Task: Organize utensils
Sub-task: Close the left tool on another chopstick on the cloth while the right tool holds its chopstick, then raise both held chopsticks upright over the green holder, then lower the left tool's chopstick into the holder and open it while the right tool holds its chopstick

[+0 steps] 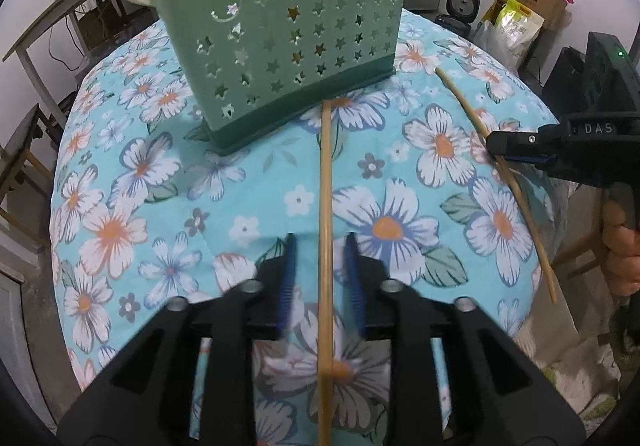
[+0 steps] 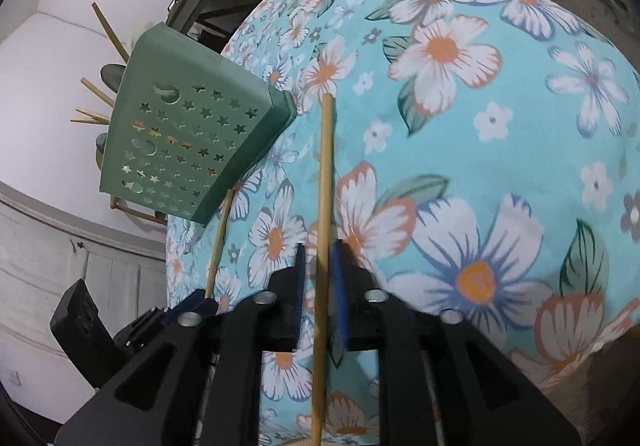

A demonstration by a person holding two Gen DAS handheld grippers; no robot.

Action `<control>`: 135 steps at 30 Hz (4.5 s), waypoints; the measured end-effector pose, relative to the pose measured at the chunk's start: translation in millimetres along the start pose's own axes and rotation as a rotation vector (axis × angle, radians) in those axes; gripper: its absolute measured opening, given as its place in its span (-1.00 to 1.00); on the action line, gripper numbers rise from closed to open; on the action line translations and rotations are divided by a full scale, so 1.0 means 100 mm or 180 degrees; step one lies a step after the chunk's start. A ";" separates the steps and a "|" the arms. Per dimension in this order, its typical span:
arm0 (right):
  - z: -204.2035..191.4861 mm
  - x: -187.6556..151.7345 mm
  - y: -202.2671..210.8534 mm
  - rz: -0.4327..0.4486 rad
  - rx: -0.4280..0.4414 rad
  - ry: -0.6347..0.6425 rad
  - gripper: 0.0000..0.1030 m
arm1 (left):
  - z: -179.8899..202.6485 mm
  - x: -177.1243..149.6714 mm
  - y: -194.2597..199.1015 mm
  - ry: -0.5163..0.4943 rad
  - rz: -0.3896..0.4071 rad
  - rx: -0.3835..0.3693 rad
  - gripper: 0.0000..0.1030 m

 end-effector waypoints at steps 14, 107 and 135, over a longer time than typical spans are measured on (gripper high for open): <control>-0.10 0.54 -0.34 -0.0103 -0.0202 0.0321 -0.58 | 0.08 0.46 -0.39 -0.0019 -0.0130 -0.0175 -0.37; -0.56 0.84 0.51 0.0769 0.0229 0.0677 -0.86 | 0.20 1.06 0.41 0.0035 0.0540 -0.0404 -0.89; -0.68 0.86 0.51 0.0770 0.0250 0.0721 -0.86 | -0.17 2.03 2.51 0.0224 0.2377 -0.0664 -0.89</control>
Point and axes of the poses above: each gripper's, at about its wrist camera, not at the fingertips, and y roughly against the way its jaws point, z to its right, x to its top, the point moved 4 cm from there along -y, roughly the way its jaws point, and after that the axes turned 4 degrees about y, right-handed, at the moved point
